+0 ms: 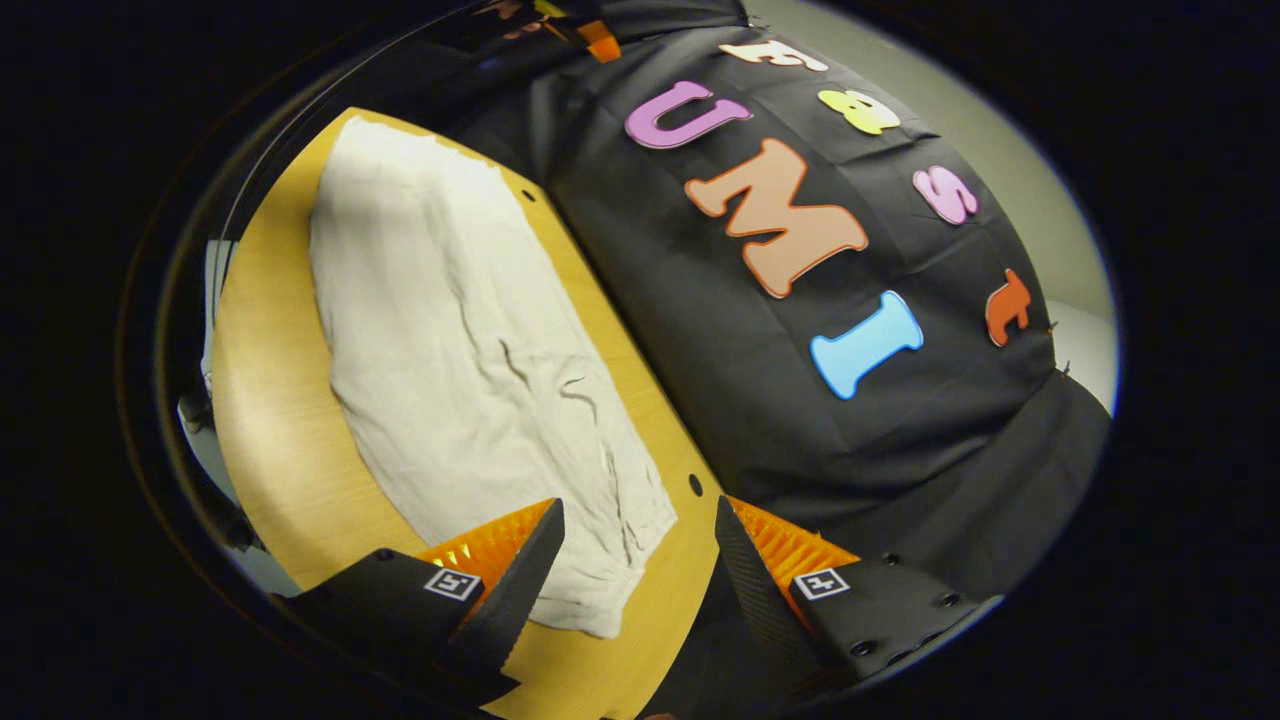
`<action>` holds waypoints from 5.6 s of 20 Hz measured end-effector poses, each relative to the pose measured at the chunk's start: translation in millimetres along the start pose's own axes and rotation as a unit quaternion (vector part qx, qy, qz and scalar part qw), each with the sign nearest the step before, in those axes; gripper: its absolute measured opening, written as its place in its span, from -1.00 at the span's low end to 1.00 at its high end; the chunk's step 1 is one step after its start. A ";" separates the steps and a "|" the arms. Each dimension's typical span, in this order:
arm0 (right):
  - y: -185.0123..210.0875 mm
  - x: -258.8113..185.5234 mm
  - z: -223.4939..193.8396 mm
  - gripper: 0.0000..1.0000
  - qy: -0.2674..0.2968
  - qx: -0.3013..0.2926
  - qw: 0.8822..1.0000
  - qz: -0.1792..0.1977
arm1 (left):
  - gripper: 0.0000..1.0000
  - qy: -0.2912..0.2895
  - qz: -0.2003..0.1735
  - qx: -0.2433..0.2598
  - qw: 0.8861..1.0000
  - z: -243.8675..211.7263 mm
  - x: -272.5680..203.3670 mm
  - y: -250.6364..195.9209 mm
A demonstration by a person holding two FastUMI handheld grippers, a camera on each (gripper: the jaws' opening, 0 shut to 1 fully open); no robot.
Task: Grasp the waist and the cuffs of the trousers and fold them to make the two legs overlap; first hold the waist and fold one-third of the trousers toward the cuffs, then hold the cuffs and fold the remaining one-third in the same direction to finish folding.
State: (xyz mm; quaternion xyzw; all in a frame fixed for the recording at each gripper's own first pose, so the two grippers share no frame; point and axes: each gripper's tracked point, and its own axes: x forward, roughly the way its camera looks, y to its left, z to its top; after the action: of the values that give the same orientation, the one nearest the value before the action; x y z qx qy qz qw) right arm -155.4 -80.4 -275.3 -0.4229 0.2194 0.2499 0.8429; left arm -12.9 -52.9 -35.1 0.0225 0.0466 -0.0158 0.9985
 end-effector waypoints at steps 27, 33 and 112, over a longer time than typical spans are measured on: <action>70.0 50.3 -86.2 0.82 0.102 -0.131 0.977 0.135 | 0.93 0.025 0.027 0.038 0.999 -24.1 -14.3 25.3; 74.3 72.8 -90.6 0.45 0.123 -0.111 0.975 0.146 | 0.92 0.033 0.023 0.044 0.998 -34.6 -25.1 21.0; 36.7 73.4 -65.1 -0.87 0.107 -0.074 0.990 0.056 | -1.00 0.359 -0.163 0.481 0.783 -326.9 -96.7 153.5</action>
State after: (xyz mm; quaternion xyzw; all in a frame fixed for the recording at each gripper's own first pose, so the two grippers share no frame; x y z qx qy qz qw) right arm -130.8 -97.7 -375.7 -0.4954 0.3123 0.2652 0.7660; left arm -134.1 118.4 -344.5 0.4964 0.3907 -0.1895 0.7517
